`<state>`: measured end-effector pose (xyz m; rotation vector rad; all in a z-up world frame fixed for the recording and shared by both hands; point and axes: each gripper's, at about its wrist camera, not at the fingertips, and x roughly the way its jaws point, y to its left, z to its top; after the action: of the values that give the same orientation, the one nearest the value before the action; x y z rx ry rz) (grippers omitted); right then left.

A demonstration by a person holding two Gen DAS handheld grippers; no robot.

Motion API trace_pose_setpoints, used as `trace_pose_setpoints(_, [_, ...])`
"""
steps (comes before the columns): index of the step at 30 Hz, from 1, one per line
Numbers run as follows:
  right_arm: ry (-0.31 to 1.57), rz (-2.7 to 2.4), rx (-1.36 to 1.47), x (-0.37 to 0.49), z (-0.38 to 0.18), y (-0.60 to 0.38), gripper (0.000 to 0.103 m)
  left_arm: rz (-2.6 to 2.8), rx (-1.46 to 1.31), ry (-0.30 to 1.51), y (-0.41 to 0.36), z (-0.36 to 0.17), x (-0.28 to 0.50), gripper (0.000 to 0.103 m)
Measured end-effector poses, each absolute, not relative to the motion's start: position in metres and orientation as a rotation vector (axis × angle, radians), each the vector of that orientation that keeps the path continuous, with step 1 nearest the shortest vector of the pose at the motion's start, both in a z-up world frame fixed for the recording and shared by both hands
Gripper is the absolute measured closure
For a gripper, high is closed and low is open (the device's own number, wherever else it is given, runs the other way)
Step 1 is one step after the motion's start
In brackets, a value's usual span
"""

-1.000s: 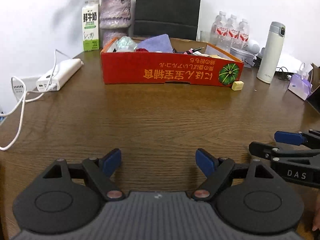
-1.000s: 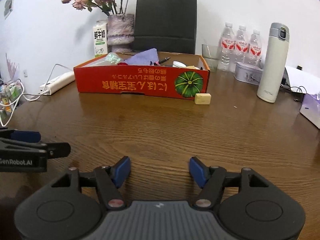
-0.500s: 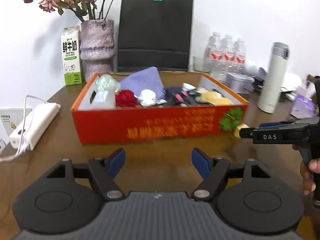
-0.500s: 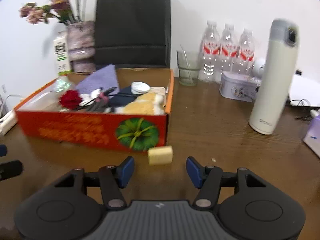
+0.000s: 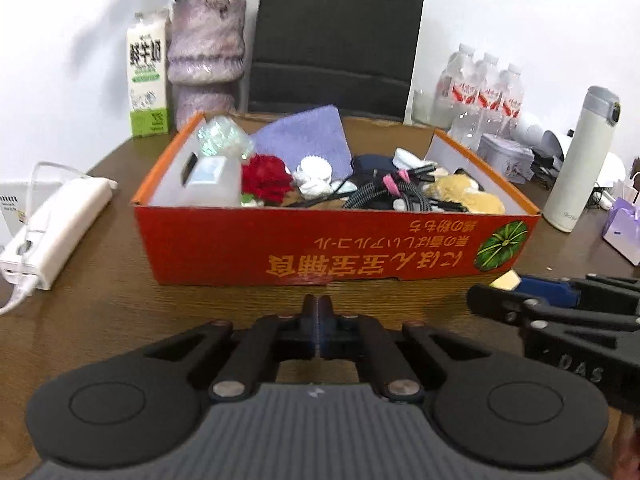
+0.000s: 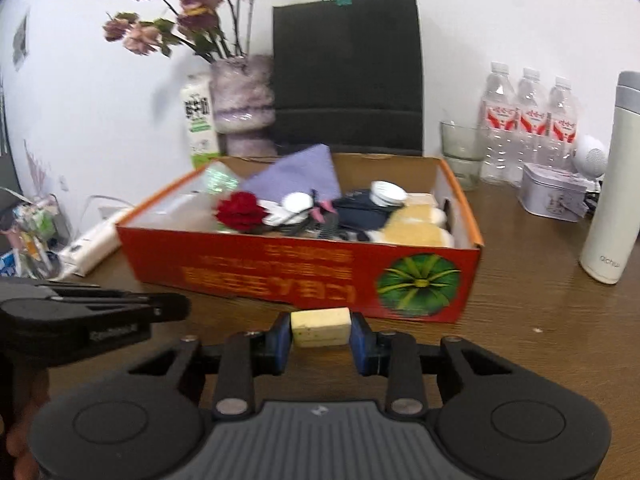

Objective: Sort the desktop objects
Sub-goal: 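Grasp the yellow cube with the right gripper, then carry the yellow cube into the box with the right gripper and release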

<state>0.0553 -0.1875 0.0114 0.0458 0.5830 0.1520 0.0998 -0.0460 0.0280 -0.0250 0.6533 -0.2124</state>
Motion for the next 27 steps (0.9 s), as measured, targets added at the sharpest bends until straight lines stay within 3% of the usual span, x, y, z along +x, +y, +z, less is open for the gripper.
trace_pose_setpoints(11, [0.580,0.138,0.060,-0.034,0.005,-0.161,0.073,-0.174,-0.076,0.682,-0.021,0.028,0.003,0.100])
trace_pose_setpoints(17, [0.558,0.156,0.030,-0.100,-0.001,-0.148,0.073,-0.121,-0.007,0.613,-0.018,0.025,-0.072,0.100])
trace_pose_setpoints(27, [0.487,0.150,-0.012,-0.129,0.016,-0.135,0.073,-0.175,-0.022,0.595,-0.019,0.029,-0.091,0.100])
